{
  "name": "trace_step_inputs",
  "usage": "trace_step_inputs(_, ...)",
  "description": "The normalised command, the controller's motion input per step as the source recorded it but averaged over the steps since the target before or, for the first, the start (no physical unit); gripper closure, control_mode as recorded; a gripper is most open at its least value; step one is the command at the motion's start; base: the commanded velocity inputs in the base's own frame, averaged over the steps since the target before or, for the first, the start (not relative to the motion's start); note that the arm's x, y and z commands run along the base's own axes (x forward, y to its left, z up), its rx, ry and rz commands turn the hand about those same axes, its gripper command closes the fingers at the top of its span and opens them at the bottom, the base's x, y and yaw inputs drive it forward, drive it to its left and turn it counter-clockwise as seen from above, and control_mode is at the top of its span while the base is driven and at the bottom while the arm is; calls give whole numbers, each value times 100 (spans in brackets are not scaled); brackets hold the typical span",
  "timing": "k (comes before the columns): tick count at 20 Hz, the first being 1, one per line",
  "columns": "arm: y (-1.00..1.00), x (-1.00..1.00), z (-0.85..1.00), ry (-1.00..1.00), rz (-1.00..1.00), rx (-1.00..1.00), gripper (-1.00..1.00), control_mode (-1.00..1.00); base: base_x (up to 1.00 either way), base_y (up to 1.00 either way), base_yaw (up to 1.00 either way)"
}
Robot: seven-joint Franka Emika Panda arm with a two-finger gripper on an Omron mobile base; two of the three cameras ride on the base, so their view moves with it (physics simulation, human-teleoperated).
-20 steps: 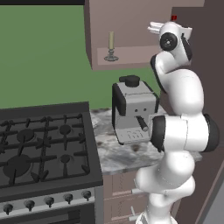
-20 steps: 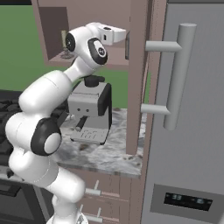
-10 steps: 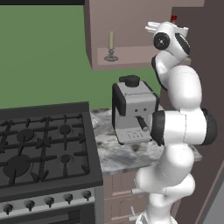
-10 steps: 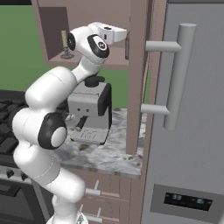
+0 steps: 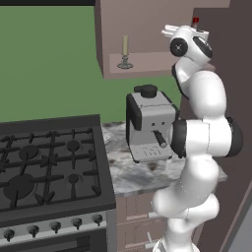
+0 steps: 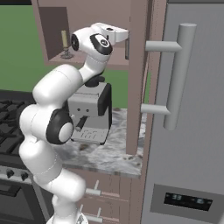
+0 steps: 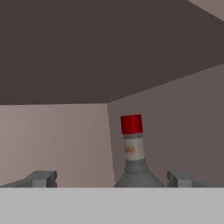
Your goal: Get the candle and the liquor from the cabinet and move them to the dining counter.
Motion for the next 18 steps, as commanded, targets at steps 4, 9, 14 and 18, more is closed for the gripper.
trace_step_inputs(4, -15, 16, 5, 0, 0, 0, -100, -100, 0, 0, 0)
trace_step_inputs(9, -12, 16, 4, 0, -1, 0, -100, -100, 0, 0, 0)
trace_step_inputs(14, -12, 18, 0, 0, -2, 0, -100, -100, 0, 0, 0)
trace_step_inputs(18, -11, 19, 0, 0, -3, 0, -100, -100, 0, 0, 0)
